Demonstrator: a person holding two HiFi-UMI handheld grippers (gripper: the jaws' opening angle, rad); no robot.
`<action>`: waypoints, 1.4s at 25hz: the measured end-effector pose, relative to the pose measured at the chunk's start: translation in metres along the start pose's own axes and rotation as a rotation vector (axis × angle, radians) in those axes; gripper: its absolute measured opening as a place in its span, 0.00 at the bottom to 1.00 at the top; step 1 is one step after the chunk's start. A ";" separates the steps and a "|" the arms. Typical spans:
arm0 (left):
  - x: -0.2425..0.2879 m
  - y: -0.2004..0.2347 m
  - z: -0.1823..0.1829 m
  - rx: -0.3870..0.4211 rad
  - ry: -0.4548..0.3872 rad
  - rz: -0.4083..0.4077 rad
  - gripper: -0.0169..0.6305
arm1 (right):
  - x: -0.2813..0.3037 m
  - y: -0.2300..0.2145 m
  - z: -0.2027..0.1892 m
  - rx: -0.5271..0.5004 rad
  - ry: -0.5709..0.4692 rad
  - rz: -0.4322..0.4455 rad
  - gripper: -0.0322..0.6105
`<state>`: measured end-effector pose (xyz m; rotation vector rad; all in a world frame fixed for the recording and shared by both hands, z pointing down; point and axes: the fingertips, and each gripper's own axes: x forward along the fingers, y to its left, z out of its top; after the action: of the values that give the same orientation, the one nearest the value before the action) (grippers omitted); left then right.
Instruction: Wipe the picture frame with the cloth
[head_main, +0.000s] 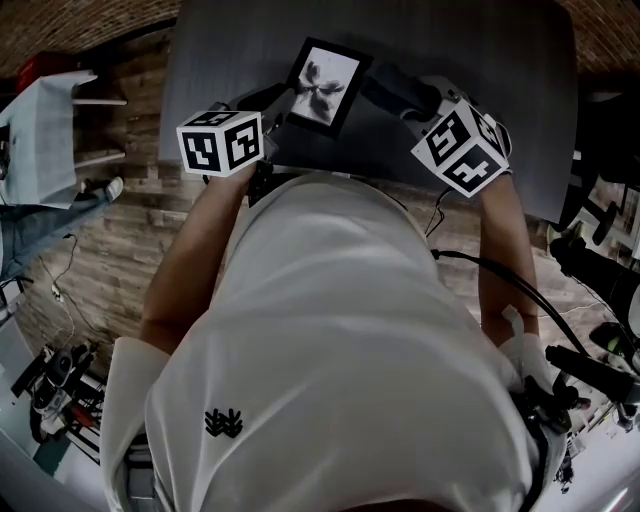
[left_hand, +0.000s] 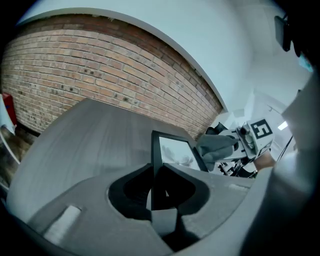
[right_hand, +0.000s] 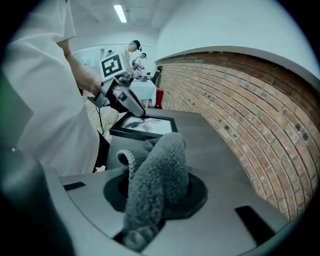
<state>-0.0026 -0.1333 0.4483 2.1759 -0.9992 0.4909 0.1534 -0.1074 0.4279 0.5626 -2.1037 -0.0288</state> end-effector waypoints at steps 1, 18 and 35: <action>0.000 0.001 0.001 -0.016 -0.006 0.002 0.14 | 0.001 0.004 0.003 -0.009 -0.003 0.007 0.19; -0.009 0.024 0.018 -0.210 -0.135 0.077 0.14 | -0.004 0.059 0.035 -0.043 -0.086 0.104 0.19; -0.004 0.004 0.020 -0.595 -0.230 -0.143 0.14 | 0.012 0.086 0.064 -0.197 -0.162 0.083 0.19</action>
<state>-0.0071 -0.1477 0.4338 1.7629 -0.9493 -0.1236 0.0633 -0.0476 0.4210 0.3645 -2.2478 -0.2389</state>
